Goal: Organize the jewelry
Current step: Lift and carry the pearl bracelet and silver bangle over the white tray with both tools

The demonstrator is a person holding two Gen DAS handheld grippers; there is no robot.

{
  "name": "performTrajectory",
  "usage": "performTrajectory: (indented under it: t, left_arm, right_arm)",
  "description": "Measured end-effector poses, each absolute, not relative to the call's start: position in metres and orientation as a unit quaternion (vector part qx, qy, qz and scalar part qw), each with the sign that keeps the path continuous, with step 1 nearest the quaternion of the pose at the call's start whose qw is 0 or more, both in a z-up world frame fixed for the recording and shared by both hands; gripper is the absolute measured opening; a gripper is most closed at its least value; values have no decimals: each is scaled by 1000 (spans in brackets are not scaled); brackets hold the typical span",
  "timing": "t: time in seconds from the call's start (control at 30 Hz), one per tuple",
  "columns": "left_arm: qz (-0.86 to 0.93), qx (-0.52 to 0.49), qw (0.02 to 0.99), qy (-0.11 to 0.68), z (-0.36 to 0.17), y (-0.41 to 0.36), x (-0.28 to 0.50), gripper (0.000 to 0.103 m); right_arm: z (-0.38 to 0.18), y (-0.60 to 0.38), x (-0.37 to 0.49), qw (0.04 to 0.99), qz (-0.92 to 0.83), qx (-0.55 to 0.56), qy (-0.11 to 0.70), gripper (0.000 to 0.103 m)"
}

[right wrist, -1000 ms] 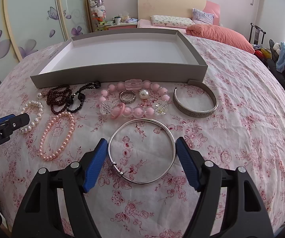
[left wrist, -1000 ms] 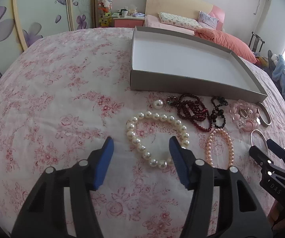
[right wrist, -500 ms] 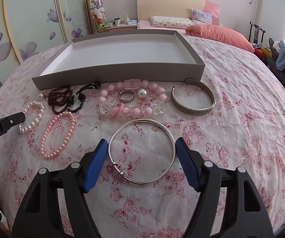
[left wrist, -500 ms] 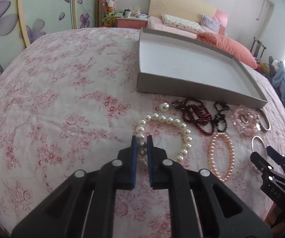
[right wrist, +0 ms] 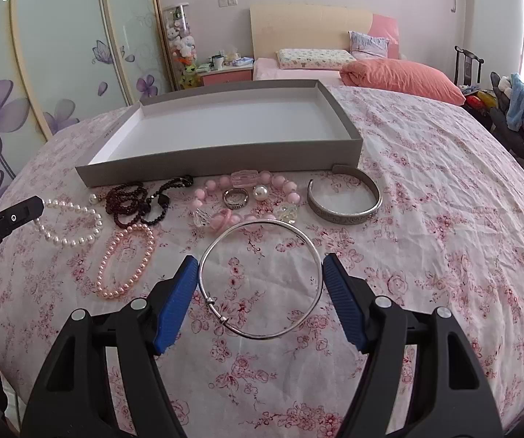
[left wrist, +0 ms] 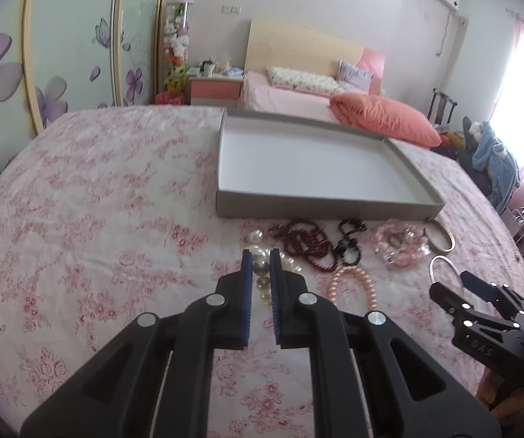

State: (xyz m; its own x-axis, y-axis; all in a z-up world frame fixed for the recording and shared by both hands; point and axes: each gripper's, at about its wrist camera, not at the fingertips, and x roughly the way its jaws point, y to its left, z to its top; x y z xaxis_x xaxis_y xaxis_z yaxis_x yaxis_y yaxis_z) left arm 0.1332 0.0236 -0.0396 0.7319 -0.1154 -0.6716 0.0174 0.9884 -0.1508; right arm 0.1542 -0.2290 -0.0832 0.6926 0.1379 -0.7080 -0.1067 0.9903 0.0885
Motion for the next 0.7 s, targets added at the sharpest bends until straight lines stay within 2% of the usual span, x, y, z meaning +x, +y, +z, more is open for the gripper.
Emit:
performTrajectory:
  t: [0.7]
  left_arm:
    - [-58, -35, 953, 297, -4, 5, 114, 10]
  right_arm:
    - [-60, -232, 145, 939, 77, 25, 336, 70]
